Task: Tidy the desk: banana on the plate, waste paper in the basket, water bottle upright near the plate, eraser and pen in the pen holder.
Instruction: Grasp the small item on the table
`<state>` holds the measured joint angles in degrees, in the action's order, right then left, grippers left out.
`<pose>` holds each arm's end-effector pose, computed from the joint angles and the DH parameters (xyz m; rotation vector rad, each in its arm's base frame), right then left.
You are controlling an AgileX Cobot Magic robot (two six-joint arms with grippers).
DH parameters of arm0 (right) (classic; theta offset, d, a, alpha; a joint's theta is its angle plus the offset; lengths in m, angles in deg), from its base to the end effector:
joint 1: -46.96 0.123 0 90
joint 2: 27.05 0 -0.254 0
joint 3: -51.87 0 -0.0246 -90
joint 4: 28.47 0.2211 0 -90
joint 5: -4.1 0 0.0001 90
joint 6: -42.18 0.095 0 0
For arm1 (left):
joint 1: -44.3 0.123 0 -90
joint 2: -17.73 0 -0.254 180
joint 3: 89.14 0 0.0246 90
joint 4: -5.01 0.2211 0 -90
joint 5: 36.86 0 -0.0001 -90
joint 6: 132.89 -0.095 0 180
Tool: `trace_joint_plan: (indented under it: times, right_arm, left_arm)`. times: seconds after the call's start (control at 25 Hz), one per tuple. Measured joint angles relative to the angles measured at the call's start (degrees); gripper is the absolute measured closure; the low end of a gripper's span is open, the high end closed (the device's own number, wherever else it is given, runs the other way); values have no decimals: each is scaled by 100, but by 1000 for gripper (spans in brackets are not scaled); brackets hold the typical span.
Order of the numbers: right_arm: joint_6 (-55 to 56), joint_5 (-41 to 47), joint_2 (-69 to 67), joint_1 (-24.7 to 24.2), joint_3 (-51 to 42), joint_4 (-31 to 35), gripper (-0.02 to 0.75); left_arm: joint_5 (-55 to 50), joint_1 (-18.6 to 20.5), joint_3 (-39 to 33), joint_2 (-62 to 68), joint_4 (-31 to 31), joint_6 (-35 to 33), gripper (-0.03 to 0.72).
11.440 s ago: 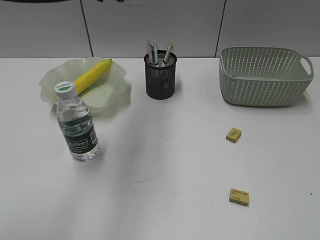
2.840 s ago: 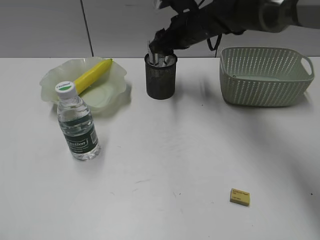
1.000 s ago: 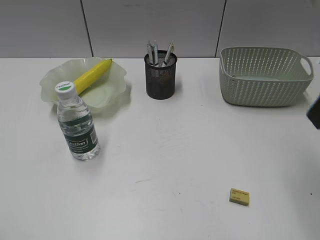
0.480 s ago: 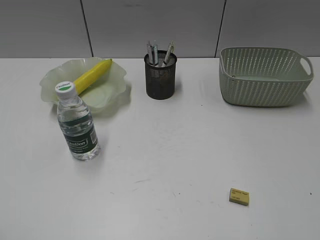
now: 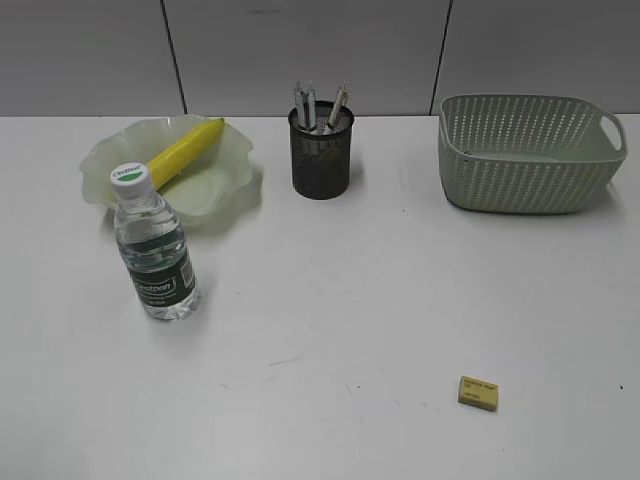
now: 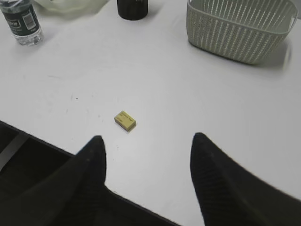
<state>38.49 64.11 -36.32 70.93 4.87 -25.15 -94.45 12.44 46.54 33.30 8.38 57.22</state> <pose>0.0023 0.0062 0.2651 -0.4900 1.9808 0.2918 0.0181 -0.0057 0.2796 0.3921 2.0336 -0.3837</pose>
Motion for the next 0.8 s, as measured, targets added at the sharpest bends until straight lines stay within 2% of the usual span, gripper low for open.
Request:
trace_joint_plan:
  times: [0.24, 0.44, 0.56, 0.8]
  right_arm:
    - [14, -18, 93, 0, 0, 0, 281]
    - [14, -18, 93, 0, -7, 0, 281]
    - [20, -30, 93, 0, -7, 0, 281]
    - [20, -30, 93, 0, -7, -1, 281]
  left_arm:
    - [1293, 0, 115, 1658, -448, -400, 379]
    - [2544, 0, 383, 3523, -1341, -1187, 379]
    - [2890, -18, 777, 4669, -1597, -1652, 379]
    - [3034, -575, 1943, 6525, -1663, -2194, 379]
